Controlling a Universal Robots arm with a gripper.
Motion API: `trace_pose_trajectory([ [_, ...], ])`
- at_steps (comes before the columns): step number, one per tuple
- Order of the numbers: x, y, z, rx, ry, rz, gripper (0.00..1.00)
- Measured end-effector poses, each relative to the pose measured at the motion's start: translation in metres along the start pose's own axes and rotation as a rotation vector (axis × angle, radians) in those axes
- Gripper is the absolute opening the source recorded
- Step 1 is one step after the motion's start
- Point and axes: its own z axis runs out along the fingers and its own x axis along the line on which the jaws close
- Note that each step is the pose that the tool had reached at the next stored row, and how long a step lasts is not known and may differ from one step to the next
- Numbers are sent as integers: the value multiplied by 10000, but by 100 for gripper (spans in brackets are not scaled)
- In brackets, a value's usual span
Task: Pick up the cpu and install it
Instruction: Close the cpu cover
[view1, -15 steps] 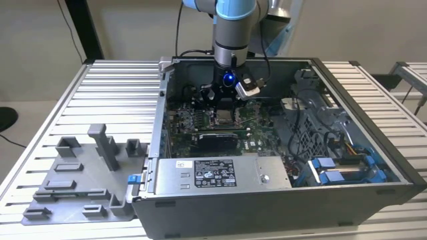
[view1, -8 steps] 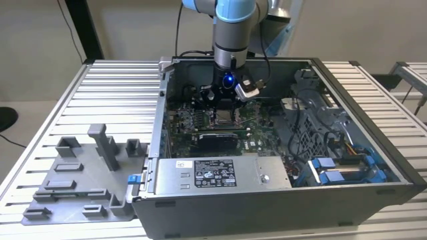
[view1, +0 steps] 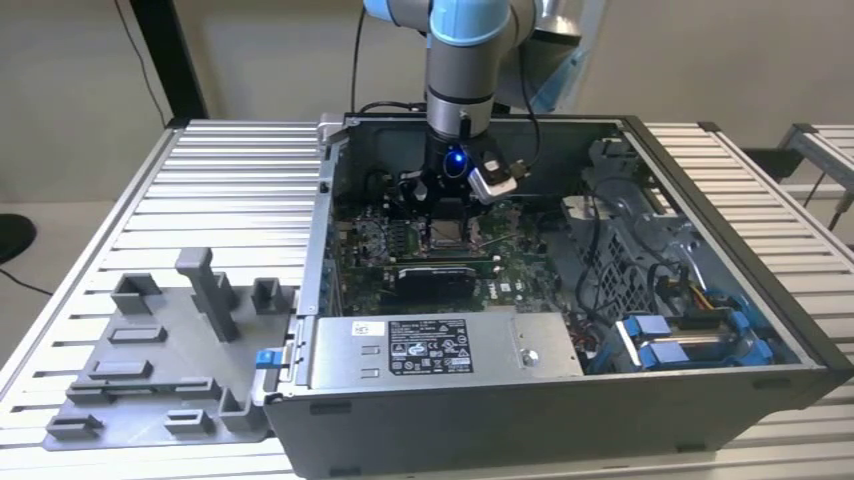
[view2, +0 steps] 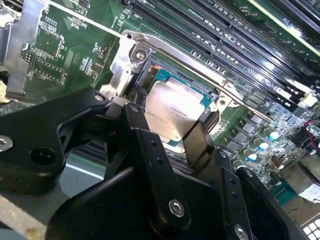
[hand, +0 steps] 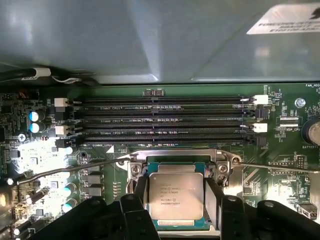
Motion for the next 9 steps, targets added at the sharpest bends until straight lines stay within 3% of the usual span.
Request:
trace_pose_trajectory([
  [9, 0, 2, 6, 34, -23, -17, 0],
])
